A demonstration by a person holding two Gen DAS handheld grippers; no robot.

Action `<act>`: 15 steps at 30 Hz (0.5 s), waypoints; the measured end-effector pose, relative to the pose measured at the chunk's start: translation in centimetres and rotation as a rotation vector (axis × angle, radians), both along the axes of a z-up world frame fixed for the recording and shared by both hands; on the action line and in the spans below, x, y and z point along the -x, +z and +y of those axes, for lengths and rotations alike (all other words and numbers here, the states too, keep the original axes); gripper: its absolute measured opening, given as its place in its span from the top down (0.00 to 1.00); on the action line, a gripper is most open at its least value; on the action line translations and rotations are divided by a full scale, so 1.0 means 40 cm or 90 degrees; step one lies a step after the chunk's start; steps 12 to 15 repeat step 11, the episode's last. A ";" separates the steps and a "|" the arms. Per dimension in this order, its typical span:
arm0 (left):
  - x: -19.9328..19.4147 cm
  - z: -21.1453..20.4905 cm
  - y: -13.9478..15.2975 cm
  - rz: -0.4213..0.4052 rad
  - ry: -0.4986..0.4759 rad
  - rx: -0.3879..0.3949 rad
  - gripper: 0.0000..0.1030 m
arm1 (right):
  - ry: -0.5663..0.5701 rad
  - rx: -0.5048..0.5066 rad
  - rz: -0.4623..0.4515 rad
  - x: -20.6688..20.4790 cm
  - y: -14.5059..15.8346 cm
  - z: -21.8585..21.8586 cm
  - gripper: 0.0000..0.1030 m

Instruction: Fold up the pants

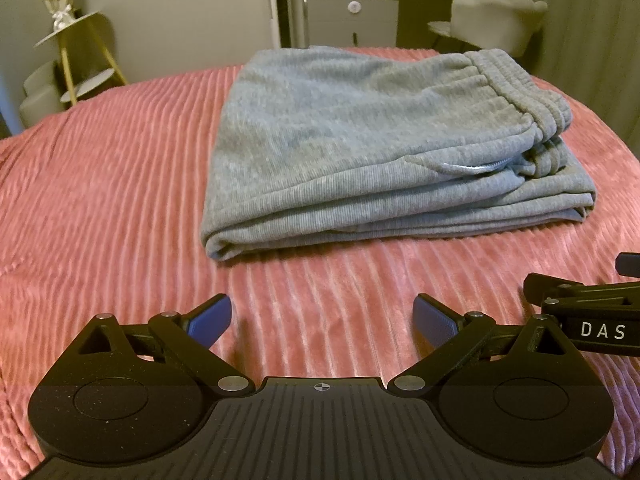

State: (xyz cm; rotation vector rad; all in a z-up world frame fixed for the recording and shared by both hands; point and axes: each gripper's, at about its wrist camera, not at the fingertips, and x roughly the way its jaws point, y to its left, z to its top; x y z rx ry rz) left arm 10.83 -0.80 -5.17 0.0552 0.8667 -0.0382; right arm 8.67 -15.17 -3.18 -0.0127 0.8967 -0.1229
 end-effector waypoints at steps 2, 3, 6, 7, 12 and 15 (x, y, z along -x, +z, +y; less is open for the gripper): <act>0.000 -0.002 -0.001 0.001 0.000 -0.001 0.03 | 0.000 0.000 0.000 0.000 0.000 0.000 0.00; 0.000 -0.002 -0.001 0.002 -0.001 -0.001 0.03 | 0.000 0.001 0.000 0.000 0.000 0.000 0.00; 0.000 -0.003 -0.001 0.002 0.000 -0.001 0.03 | 0.000 -0.001 0.000 0.000 0.000 0.001 0.00; 0.000 -0.003 -0.001 0.002 -0.001 0.000 0.03 | 0.000 0.000 0.000 0.000 0.000 0.001 0.00; -0.003 -0.002 -0.004 0.005 0.002 0.000 0.03 | 0.000 0.000 0.000 0.000 0.000 0.001 0.00; -0.003 -0.002 -0.004 0.005 0.002 0.000 0.03 | 0.000 0.000 0.000 0.000 0.000 0.001 0.00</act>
